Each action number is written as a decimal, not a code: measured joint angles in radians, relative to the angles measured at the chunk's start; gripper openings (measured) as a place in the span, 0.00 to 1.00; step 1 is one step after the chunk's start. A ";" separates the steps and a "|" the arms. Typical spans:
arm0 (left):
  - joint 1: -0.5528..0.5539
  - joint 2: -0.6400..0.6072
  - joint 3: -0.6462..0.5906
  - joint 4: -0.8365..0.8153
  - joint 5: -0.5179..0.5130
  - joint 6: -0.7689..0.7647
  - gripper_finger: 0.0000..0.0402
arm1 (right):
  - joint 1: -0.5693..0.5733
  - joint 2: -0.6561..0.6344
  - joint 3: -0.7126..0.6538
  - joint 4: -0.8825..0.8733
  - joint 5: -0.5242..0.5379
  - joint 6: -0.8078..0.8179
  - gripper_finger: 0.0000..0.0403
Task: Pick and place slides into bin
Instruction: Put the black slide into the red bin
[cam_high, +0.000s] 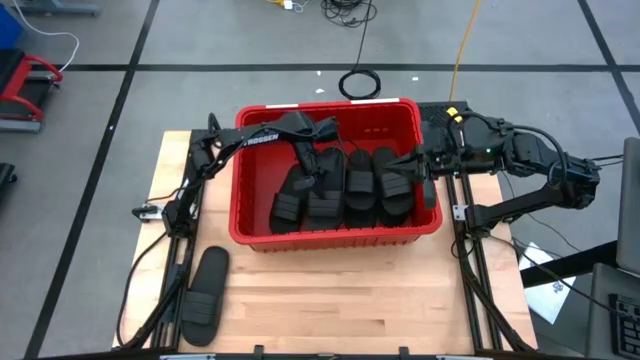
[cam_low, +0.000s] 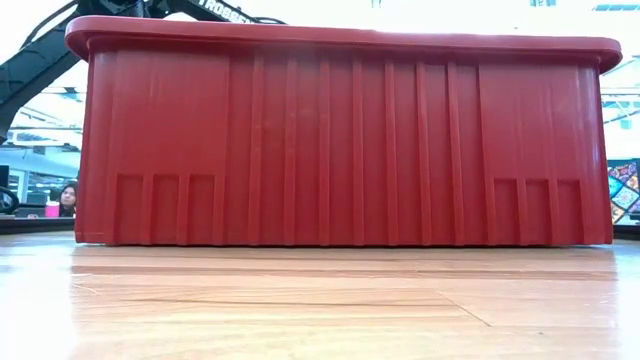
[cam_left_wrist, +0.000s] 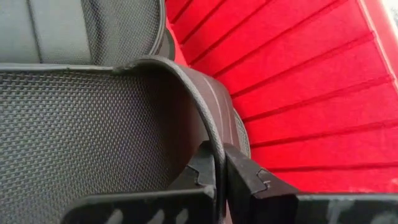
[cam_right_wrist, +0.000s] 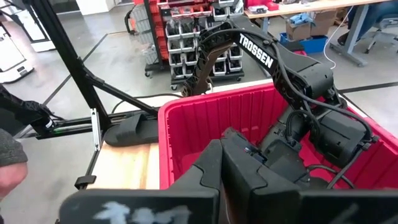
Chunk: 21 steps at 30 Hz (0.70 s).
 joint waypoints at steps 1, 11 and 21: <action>0.000 0.000 0.000 0.000 0.000 0.000 0.01 | 0.000 0.000 0.000 0.000 0.000 0.000 0.00; 0.000 0.001 0.000 0.001 -0.018 -0.001 0.05 | 0.000 -0.003 0.000 0.000 0.000 0.000 0.00; 0.000 0.004 -0.001 0.003 -0.029 -0.094 0.34 | 0.000 -0.021 0.000 0.001 0.002 0.000 0.00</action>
